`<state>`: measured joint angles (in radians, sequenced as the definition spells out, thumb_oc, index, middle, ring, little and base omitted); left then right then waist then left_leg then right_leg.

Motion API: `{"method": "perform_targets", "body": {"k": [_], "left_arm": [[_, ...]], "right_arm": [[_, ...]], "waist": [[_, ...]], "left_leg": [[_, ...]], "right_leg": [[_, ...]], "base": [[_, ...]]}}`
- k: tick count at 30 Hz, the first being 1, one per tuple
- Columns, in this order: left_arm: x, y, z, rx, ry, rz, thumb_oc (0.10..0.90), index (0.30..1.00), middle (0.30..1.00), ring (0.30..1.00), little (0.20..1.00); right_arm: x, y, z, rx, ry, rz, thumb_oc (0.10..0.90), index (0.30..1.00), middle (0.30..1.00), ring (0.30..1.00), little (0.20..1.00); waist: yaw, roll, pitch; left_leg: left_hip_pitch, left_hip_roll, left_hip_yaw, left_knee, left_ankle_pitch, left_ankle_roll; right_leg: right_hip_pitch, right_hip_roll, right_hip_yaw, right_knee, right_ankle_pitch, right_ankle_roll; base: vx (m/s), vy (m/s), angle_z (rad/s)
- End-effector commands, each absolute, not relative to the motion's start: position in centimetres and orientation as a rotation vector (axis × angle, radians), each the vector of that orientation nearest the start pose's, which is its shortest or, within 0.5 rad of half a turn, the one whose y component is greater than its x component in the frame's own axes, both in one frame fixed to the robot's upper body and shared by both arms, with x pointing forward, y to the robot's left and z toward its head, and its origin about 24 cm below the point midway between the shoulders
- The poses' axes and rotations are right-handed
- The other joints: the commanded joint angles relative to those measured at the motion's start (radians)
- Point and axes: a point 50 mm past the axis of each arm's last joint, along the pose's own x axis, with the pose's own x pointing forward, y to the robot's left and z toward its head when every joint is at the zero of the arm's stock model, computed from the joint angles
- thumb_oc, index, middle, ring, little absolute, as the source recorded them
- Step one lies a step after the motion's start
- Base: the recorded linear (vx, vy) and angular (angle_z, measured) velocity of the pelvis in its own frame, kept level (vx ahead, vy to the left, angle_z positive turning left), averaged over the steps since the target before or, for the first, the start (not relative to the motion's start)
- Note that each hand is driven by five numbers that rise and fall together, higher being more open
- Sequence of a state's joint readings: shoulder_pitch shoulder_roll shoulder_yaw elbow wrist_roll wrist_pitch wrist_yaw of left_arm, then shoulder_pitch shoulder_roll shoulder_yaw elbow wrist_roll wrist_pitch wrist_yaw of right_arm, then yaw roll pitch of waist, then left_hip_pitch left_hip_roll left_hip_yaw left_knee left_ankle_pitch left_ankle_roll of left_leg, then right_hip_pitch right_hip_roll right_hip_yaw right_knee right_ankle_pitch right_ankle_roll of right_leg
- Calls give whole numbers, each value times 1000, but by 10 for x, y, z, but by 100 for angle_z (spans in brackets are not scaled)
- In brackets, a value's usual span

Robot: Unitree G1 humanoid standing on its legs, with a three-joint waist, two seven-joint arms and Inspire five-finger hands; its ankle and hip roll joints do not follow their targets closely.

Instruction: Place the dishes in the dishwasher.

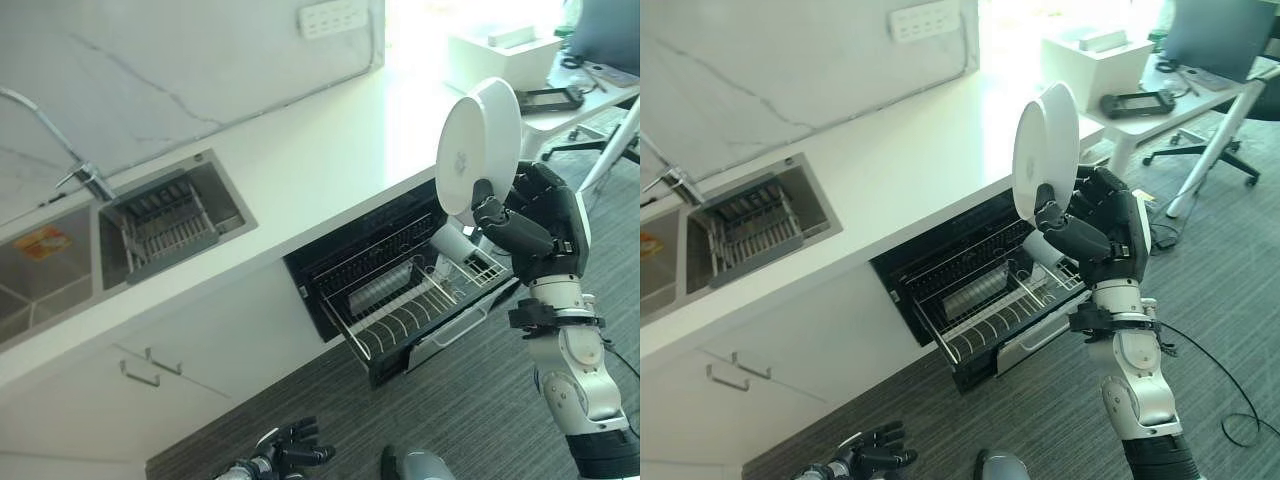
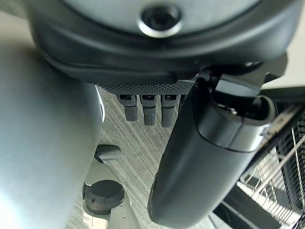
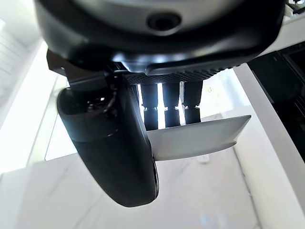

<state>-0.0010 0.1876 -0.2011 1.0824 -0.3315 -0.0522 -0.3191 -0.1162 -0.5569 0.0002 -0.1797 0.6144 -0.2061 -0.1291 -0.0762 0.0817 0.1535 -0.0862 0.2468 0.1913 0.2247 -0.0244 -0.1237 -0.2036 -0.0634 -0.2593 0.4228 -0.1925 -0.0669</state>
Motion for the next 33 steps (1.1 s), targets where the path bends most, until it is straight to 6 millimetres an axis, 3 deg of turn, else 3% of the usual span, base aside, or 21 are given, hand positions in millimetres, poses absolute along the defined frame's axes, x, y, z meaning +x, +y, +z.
{"method": "perform_targets", "body": {"k": [1, 9, 13, 16, 21, 33], "left_arm": [[85, 213, -159, -136, 1142, -122, 800, 900, 900, 900, 900], [65, 225, -163, -165, 1200, -32, 800, 900, 900, 900, 900], [60, 241, -160, -179, 1202, 33, 800, 900, 900, 900, 900], [65, 249, -157, -174, 1187, 50, 800, 900, 900, 900, 900], [69, 255, -154, -176, 1171, 62, 800, 900, 900, 900, 900], [75, 260, -152, -134, 1190, 42, 800, 900, 900, 900, 900]], "right_arm": [[254, -224, 226, 23, -831, 26, 400, 300, 300, 300, 300], [256, -241, 202, -333, -711, -103, 400, 300, 300, 300, 300], [253, -255, 200, -738, -692, -182, 400, 300, 300, 300, 300], [254, -263, 198, -931, -670, -189, 400, 300, 300, 300, 300], [255, -270, 194, -1097, -620, -182, 400, 300, 300, 300, 300], [280, -275, 171, -1226, -439, -34, 400, 300, 300, 300, 300]], "waist": [[8, -51, -5], [25, -77, 3], [38, -93, 11], [44, -101, 15], [51, -110, 19], [90, -128, 9]], "left_leg": [[-21, -45, -3, 75, -107, 24], [0, -68, -10, 75, -141, 44], [2, -80, -17, 75, -154, 58], [-1, -80, -18, 75, -155, 60], [-5, -80, -21, 75, -157, 62], [-4, -79, -35, 75, -157, 57]], "right_leg": [[50, -133, 85, -123, 93, 167], [66, -171, 51, -123, 108, 205], [65, -179, 45, -123, 117, 221], [63, -182, 42, -123, 121, 226], [63, -179, 41, -123, 119, 228], [84, -181, 15, -123, 105, 224]], "base": [[-10, 238, 18], [26, 119, 4], [17, 40, 3], [0, 0, 0], [0, 0, 0], [-3, -14, 3]]}}
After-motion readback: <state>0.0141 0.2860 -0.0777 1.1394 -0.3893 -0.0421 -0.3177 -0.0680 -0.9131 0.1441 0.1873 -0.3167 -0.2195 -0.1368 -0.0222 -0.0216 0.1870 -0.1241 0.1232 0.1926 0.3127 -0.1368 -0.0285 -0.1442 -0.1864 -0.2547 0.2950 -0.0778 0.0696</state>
